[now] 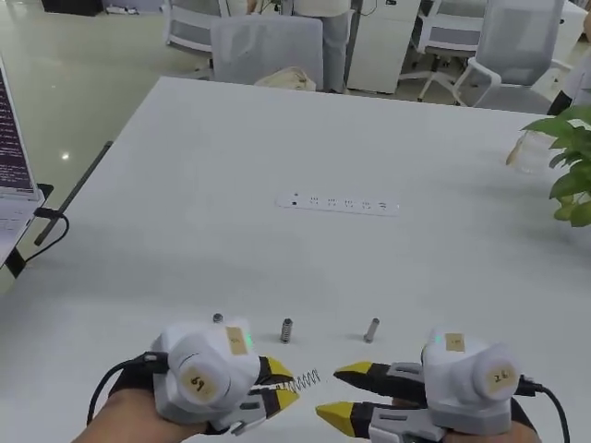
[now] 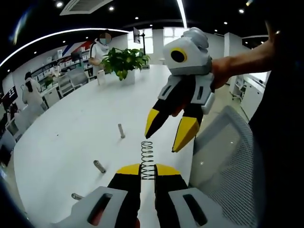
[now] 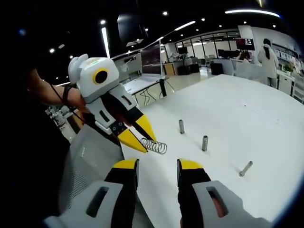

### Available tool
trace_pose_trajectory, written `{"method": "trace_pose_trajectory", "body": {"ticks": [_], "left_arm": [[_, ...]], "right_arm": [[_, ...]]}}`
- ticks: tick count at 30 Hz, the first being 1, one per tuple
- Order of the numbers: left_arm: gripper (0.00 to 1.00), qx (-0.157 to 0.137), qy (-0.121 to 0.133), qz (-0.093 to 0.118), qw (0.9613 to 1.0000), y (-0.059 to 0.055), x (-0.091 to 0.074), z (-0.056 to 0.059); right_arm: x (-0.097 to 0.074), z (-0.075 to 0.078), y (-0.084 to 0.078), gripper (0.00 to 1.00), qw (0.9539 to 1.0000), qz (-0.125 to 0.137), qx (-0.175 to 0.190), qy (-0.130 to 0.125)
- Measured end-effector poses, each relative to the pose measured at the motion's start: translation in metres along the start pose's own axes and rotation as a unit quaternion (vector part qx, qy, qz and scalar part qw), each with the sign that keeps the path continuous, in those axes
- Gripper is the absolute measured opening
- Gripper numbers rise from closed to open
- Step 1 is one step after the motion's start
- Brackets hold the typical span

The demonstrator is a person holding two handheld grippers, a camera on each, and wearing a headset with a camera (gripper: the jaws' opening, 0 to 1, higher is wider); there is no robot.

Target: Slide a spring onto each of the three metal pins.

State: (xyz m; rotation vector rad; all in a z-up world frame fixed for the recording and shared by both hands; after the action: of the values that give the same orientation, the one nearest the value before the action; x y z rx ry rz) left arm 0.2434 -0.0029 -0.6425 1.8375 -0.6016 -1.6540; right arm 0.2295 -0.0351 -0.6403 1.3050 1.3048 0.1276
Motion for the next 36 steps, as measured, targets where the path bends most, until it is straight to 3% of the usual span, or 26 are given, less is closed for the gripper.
{"method": "trace_pose_trajectory", "body": {"ticks": [10, 19, 26, 36], "left_arm": [[0.02, 0.031, -0.014, -0.008, 0.9994, 0.003, 0.003, 0.013], [0.02, 0.054, -0.017, -0.017, 0.9982, 0.001, 0.002, 0.015], [0.02, 0.089, -0.012, -0.033, 0.9954, 0.000, 0.005, 0.017], [0.02, 0.111, -0.009, -0.035, 0.9931, 0.003, 0.007, 0.017]], "right_arm": [[0.005, -0.007, 0.002, 0.18, 0.9998, 0.001, -0.002, 0.020], [0.003, -0.009, 0.001, 0.14, 0.9996, 0.000, 0.001, 0.029], [-0.001, -0.012, 0.006, 0.10, 0.9991, 0.003, -0.002, 0.043], [-0.001, -0.014, 0.008, 0.09, 0.9990, -0.001, -0.011, 0.044]]}}
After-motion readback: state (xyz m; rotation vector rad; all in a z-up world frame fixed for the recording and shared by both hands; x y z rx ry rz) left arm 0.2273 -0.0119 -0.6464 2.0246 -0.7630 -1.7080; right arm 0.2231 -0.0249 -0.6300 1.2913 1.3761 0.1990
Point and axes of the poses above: the centre of the closed fingertips' face, and the gripper's own axes: x roughly forward along the fingers, z roughly to its right, y roughly out of its top, the point moved 1 cm from there along -x, roughly backward along the fingers, and after that the axes turned 10 degrees about -z, right-handed, at the moved point
